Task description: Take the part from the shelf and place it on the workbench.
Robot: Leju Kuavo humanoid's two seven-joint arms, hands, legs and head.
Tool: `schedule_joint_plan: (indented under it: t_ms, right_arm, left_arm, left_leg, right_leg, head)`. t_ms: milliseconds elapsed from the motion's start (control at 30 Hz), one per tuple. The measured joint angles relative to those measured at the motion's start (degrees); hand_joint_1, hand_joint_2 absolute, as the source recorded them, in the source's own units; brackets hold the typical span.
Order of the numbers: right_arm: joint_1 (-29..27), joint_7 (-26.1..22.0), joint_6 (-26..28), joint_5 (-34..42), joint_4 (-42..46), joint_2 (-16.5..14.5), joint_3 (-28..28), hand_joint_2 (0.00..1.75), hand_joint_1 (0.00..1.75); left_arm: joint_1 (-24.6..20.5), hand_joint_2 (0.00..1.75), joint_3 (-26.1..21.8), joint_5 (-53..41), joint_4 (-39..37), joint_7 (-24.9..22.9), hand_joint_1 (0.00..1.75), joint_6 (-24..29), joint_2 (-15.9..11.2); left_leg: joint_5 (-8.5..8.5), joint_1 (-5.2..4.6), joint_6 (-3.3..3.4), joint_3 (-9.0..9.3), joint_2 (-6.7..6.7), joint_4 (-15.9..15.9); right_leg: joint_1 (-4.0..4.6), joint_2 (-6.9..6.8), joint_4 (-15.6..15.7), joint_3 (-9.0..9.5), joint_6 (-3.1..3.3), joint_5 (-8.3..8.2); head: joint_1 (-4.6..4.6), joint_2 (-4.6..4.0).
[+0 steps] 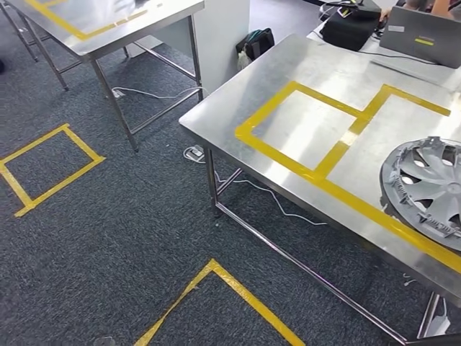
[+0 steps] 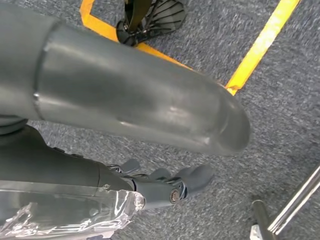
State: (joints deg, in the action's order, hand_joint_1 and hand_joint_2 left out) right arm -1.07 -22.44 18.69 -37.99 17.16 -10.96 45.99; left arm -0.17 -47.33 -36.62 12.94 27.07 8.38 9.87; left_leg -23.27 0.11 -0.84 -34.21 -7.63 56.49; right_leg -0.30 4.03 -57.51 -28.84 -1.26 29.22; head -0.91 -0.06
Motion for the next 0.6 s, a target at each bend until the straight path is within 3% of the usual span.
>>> schedule_joint_plan:
  t_ms: [67, 133, 200, 233, 267, 300, 367, 433, 500, 533, 600]
  right_arm:
    - [0.1, 0.3, 0.4, -0.3, 0.0, 0.0, 0.2, 0.00, 0.00]
    - [0.0, 1.2, 0.7, -0.7, -0.2, 0.0, 0.3, 0.00, 0.00]
    - [-0.2, 2.3, 0.7, -1.0, -0.4, 0.0, 0.6, 0.00, 0.00]
    - [-0.1, 2.8, 0.5, -1.1, -0.5, 0.0, 0.8, 0.00, 0.00]
    - [-0.1, 3.3, 0.2, -1.2, -0.6, 0.0, 0.9, 0.00, 0.00]
    - [0.0, 3.6, -0.3, -1.2, -0.7, 0.0, 1.1, 0.00, 0.00]
    - [0.0, 4.1, -1.7, -1.1, -0.8, 0.0, 1.7, 0.00, 0.00]
    - [0.0, 4.4, -3.4, -0.9, -0.9, 0.0, 2.6, 0.00, 0.00]
    - [0.1, 4.4, -4.9, -0.5, -0.9, 0.0, 3.7, 0.00, 0.00]
    - [0.1, 4.4, -5.4, -0.3, -0.9, 0.0, 4.3, 0.00, 0.00]
    - [0.0, 4.3, -6.2, 0.0, -0.9, 0.0, 5.3, 0.00, 0.00]
  left_arm:
    - [0.2, 0.00, -0.1, -0.2, 0.0, 0.0, 0.00, 0.0, 0.1]
    - [0.1, 0.00, -0.1, -0.5, 0.0, -0.1, 0.00, 0.1, 0.3]
    - [0.0, 0.00, -0.1, -1.0, 0.0, -0.2, 0.00, 0.3, 0.5]
    - [0.1, 0.00, -0.1, -1.3, 0.0, -0.2, 0.00, 0.4, 0.6]
    - [0.2, 0.00, -0.2, -1.5, 0.0, -0.3, 0.00, 0.4, 0.6]
    - [0.2, 0.00, -0.3, -1.8, 0.0, -0.3, 0.00, 0.4, 0.7]
    - [0.1, 0.00, -0.5, -2.7, 0.1, -0.3, 0.00, 0.6, 0.8]
    - [-0.2, 0.00, -0.7, -3.6, 0.2, -0.8, 0.00, 0.8, 0.9]
    - [-0.2, 0.00, -0.9, -4.4, 0.2, -1.3, 0.00, 1.1, 0.9]
    - [0.0, 0.00, -1.1, -4.9, 0.3, -1.4, 0.00, 1.1, 0.9]
    - [0.0, 0.00, -1.2, -6.0, 0.3, -1.5, 0.00, 1.4, 0.9]
  left_leg:
    - [-1.56, -0.12, -0.57, -1.16, 1.84, 2.0]
    - [-5.72, -0.25, -1.03, -4.05, 5.24, 8.5]
    - [-8.97, -0.06, -1.45, -6.90, 6.68, 15.6]
    - [-9.10, 0.06, -1.60, -7.06, 6.93, 16.7]
    - [-8.18, 0.17, -1.69, -6.02, 7.18, 15.5]
    - [-6.52, 0.25, -1.72, -3.90, 7.75, 12.3]
    - [-3.58, 0.20, -1.55, 1.09, 10.87, 4.0]
    - [-2.80, -0.03, -0.84, 3.16, 12.73, 0.1]
    - [-2.68, -0.18, 0.13, 2.87, 11.46, -0.2]
    - [-2.54, -0.17, 0.51, 2.77, 10.82, -0.3]
    - [-2.18, -0.03, 1.24, 2.67, 9.50, -0.5]
  right_leg:
    - [-0.17, -1.56, 0.3, 0.13, 0.68, -0.63]
    - [-0.19, -3.34, 0.5, -0.20, 1.02, -0.98]
    - [-0.15, -5.28, 0.5, -0.54, 1.01, -1.08]
    - [-0.17, -6.22, 0.5, -0.66, 0.96, -1.12]
    - [-0.20, -7.07, 0.5, -0.72, 0.88, -1.16]
    - [-0.23, -7.82, 0.5, -0.70, 0.78, -1.17]
    - [0.01, -9.18, 0.3, -0.67, 0.33, -1.01]
    - [0.39, -10.46, 0.1, -0.59, -0.31, -0.81]
    - [0.36, -11.63, 0.1, -0.37, -0.92, -0.70]
    - [0.23, -11.11, -0.2, -0.47, -1.24, -0.29]
    - [-0.02, -7.91, -3.7, -1.97, -1.68, 2.22]
  head:
    - [0.31, -0.01]
    - [0.69, -0.01]
    - [0.76, -0.01]
    - [0.77, -0.01]
    - [0.78, -0.01]
    - [0.78, -0.01]
    - [0.86, -0.01]
    - [0.81, -0.01]
    - [0.67, -0.01]
    - [0.59, -0.01]
    - [0.33, -0.01]
